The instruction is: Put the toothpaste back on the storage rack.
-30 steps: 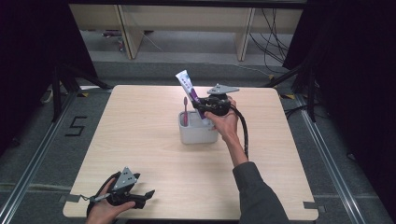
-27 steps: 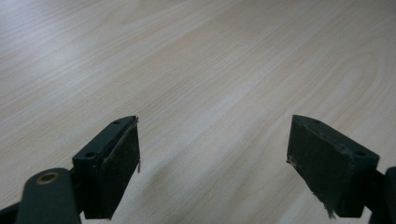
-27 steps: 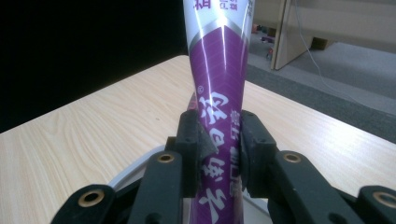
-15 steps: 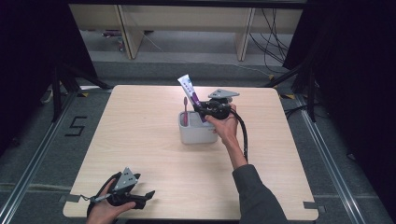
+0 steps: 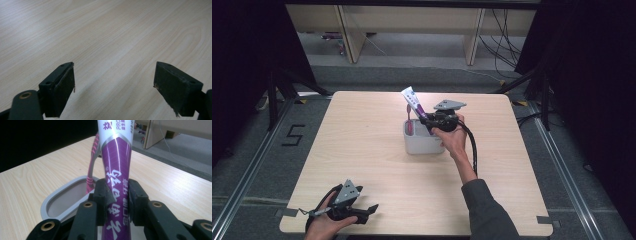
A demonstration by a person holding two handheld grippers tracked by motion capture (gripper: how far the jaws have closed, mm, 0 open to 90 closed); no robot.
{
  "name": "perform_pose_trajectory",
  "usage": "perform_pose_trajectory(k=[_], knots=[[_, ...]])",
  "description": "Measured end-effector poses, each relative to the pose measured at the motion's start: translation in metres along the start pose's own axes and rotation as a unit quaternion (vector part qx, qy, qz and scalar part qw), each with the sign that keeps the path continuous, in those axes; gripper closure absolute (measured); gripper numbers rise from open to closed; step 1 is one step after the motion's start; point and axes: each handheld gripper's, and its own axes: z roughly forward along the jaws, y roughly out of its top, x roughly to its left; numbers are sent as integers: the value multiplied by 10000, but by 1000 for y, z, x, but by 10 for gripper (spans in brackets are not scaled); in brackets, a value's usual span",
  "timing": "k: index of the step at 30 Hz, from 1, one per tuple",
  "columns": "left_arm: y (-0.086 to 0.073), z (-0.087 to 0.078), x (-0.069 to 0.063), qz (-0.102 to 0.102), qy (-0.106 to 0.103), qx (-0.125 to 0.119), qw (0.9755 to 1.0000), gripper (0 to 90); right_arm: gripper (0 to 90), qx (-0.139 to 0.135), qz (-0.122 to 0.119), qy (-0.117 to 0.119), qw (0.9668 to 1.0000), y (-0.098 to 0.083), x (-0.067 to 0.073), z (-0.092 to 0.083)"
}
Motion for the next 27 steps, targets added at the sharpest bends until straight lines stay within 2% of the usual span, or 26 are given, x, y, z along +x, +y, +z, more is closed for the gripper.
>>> perform_pose_trajectory(k=[1,3,6,9,11,15,17,18,19,20,21,22,26,27], knots=[[0,0,0,-8,3,9,10000,166,722,63,169,-10,9998,-1,2,-1],[1,-1,0,11,0,27,10000,166,721,150,51,-43,9999,-1,2,-1],[0,1,1,96,-25,11,10000,166,720,163,88,-39,9998,-4,2,-1],[1,0,0,61,4,12,10000,166,717,184,-24,-19,9998,-4,2,-2],[0,1,1,106,-20,21,9999,166,711,246,44,-67,9997,-5,4,-3],[1,0,0,64,5,16,10000,166,684,373,-29,-5,9993,-7,5,-4],[0,0,-1,72,-15,38,10000,166,668,410,92,-52,9991,-9,7,-6],[0,0,-2,9,-154,42,9999,166,681,396,38,-78,9992,-9,8,-7],[0,-1,-1,77,-7,33,10000,166,683,223,61,-80,9997,-10,9,-10],[1,-1,-1,87,2,6,10000,166,682,169,-35,-80,9998,-9,8,-13],[1,-1,-1,87,34,59,9999,166,680,136,-8,-85,9999,-8,10,-16],[0,1,-1,56,15,-23,10000,166,667,114,-17,-91,9999,-8,10,-19],[1,0,-1,107,32,17,9999,166,641,86,-243,-195,9995,-7,11,-33],[1,0,-1,109,17,24,9999,166,635,42,-181,-148,9997,-8,12,-35]])
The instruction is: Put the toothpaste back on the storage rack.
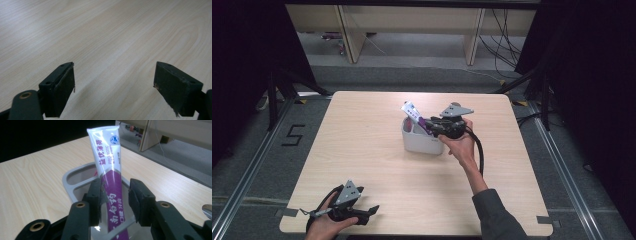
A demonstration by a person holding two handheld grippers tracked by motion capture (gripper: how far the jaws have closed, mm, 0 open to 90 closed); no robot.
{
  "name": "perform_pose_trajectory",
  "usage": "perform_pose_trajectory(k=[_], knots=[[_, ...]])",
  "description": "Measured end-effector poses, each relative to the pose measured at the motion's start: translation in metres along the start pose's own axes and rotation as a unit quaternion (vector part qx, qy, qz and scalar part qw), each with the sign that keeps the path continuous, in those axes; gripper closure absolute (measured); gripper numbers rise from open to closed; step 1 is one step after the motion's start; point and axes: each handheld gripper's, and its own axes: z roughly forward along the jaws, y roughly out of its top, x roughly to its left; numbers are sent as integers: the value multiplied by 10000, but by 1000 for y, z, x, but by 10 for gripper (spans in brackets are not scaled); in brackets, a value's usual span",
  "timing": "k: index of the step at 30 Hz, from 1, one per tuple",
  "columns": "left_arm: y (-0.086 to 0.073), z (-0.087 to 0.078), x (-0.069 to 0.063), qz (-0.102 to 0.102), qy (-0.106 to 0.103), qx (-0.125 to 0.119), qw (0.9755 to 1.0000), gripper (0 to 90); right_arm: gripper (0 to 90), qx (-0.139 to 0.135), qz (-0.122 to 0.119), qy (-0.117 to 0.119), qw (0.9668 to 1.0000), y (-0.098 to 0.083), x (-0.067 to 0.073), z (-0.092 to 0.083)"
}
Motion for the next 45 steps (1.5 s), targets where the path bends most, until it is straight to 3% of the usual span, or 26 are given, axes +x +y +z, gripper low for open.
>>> perform_pose_trajectory(k=[7,8,12,13,14,16,17,19,20,21,23,26,27,29,30,31,41,42,45], knots=[[0,1,1,28,32,51,10000,166,589,-114,49,-14,9999,-4,1,-22],[-1,1,1,42,31,59,10000,166,579,-100,190,7,9998,-5,3,-25],[-1,1,1,-4,1,23,10000,166,560,-161,120,66,9998,-9,4,-32],[-1,1,1,-10,6,28,10000,166,556,-131,240,40,9996,-10,7,-35],[-1,1,1,-11,6,26,10000,166,550,-219,96,2,9997,-11,5,-35],[0,1,2,54,53,27,10000,166,530,-81,240,66,9997,-11,9,-39],[0,0,2,51,60,44,10000,166,525,-190,171,122,9996,-11,9,-40],[0,0,1,-63,22,-32,10000,166,503,-152,215,130,9996,-10,10,-43],[0,0,2,22,54,26,10000,166,494,-161,147,86,9997,-10,10,-44],[0,-1,1,-6,49,25,10000,166,489,-108,296,102,9995,-11,13,-46],[-1,-2,1,10,25,15,10000,166,481,-161,136,57,9998,-12,11,-47],[-1,-2,1,-14,65,7,10000,166,456,-40,348,65,9994,-15,13,-50],[-2,-2,1,-49,30,0,10000,166,456,-59,188,29,9998,-16,11,-50],[-1,-2,1,-5,14,25,10000,166,453,-28,321,26,9995,-19,12,-52],[-1,-2,1,-10,10,37,10000,166,449,-90,272,88,9996,-20,11,-51],[-2,-2,0,-23,13,31,10000,166,440,-80,405,29,9991,-21,13,-52],[-2,-2,2,-20,83,54,9999,166,367,27,321,-69,9995,-27,12,-58],[-3,-1,2,-16,85,31,10000,166,363,54,419,22,9991,-27,14,-58],[-2,-1,1,-85,55,-13,9999,166,348,107,353,0,9993,-29,14,-60]])
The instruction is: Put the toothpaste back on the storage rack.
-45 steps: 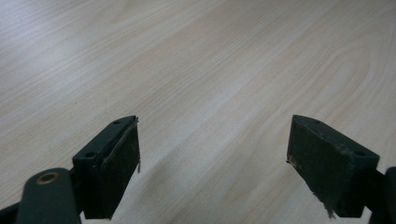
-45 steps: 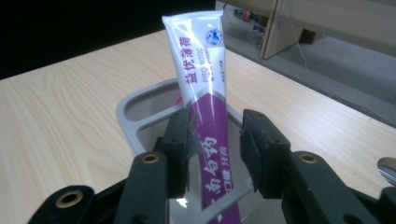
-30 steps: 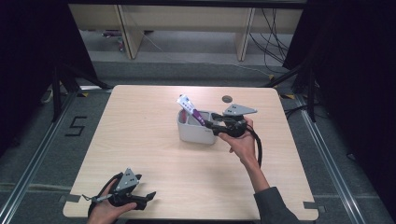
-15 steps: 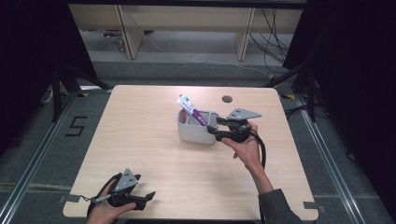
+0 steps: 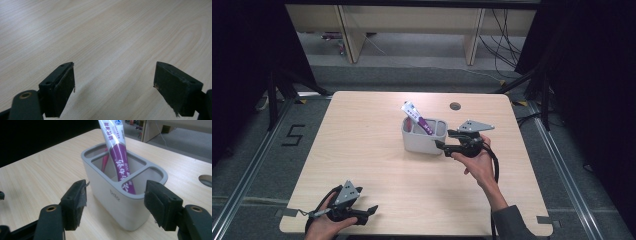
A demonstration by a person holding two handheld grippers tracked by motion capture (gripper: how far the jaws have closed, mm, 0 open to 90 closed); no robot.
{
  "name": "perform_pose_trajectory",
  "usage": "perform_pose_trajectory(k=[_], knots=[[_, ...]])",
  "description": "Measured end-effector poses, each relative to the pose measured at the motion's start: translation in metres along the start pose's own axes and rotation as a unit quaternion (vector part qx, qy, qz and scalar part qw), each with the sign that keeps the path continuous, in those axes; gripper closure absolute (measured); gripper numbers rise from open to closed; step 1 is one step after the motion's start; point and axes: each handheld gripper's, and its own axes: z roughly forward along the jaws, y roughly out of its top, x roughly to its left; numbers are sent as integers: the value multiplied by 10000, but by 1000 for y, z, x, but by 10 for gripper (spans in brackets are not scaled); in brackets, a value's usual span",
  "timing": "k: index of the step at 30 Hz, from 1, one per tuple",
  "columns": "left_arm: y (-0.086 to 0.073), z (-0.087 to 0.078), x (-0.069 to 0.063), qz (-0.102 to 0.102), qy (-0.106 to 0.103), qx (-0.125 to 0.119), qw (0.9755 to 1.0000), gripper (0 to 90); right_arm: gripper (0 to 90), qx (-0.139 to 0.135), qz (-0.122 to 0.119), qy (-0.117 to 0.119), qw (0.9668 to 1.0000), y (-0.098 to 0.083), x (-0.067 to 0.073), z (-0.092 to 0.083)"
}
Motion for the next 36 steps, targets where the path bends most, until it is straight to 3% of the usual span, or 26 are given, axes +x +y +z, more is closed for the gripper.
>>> perform_pose_trajectory(k=[1,3,4,6,7,9,10,13,14,15,19,20,22,23,25,26,30,31,33,35,36], knots=[[0,0,1,34,4,44,10000,166,346,-24,129,69,9999,-1,2,0],[0,0,1,30,44,53,10000,166,334,6,0,36,10000,-2,2,-2],[0,0,1,13,22,50,10000,166,330,82,144,38,9999,-3,3,-4],[-1,0,1,2,41,47,10000,166,325,26,193,21,9998,-5,5,-5],[-1,-1,1,-14,34,58,10000,166,321,-14,57,73,10000,-6,2,-5],[-1,-1,2,-22,37,44,10000,166,315,62,166,108,9998,-7,3,-7],[-1,-1,2,-23,39,45,10000,166,313,15,49,86,9999,-8,2,-8],[-1,-1,3,-10,41,46,10000,166,306,127,311,44,9994,-10,6,-11],[-1,-1,2,-65,43,2,10000,166,306,22,148,79,9999,-10,3,-10],[-1,-2,4,-12,89,76,9999,166,305,45,243,108,9996,-11,5,-11],[-2,-2,4,-96,95,29,9999,166,299,20,138,91,9999,-14,5,-14],[-2,-3,5,-19,132,58,9999,166,298,57,116,146,9998,-14,5,-14],[-2,-3,3,-65,97,34,9999,166,292,53,257,145,9995,-16,8,-15],[-3,-3,4,-57,102,29,9999,166,291,51,100,112,9999,-16,6,-15],[-3,-3,4,-99,133,27,9999,166,286,103,273,151,9995,-19,9,-16],[-3,-3,5,-71,130,34,9999,166,282,104,133,147,9997,-19,7,-16],[-4,-4,5,-81,139,49,9999,166,278,152,288,180,9993,-23,11,-18],[-5,-5,5,-139,159,32,9998,166,277,141,152,152,9997,-23,9,-18],[-5,-5,5,-126,169,21,9998,166,276,169,223,181,9994,-25,9,-19],[-5,-5,4,-102,150,52,9998,166,275,173,133,120,9997,-27,8,-20],[-6,-5,4,-75,149,58,9998,166,275,277,325,133,9990,-28,10,-22]])
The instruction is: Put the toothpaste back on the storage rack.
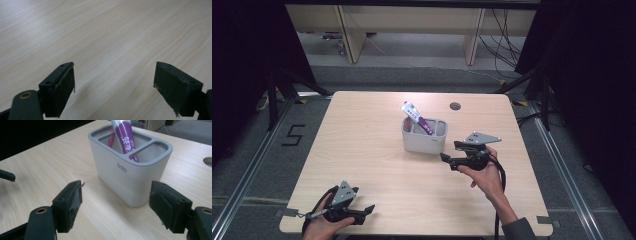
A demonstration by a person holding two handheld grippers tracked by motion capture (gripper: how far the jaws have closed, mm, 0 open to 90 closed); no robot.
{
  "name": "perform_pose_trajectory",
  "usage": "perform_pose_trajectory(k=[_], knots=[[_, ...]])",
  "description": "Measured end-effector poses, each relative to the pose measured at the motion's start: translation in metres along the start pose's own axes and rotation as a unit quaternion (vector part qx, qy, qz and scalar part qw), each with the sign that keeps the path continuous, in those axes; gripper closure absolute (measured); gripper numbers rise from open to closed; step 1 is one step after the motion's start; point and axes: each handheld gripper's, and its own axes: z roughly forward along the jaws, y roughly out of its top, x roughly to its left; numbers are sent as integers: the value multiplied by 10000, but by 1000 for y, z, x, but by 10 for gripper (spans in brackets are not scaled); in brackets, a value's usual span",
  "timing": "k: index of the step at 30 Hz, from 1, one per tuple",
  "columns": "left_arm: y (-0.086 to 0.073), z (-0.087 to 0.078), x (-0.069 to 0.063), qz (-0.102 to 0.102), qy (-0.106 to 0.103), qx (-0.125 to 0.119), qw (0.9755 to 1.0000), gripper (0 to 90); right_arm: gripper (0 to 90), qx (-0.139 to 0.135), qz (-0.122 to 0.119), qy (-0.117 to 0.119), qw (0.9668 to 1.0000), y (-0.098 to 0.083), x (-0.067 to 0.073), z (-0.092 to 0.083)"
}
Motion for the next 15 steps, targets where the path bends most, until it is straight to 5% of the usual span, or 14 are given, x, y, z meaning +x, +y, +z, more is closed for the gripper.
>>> perform_pose_trajectory(k=[2,15], knots=[[0,-1,0,37,-3,-7,10000,166,274,-55,-197,3,9998,-3,-3,2],[0,-1,-2,88,-44,-19,9999,166,261,193,9,-56,9998,-23,0,-6]])
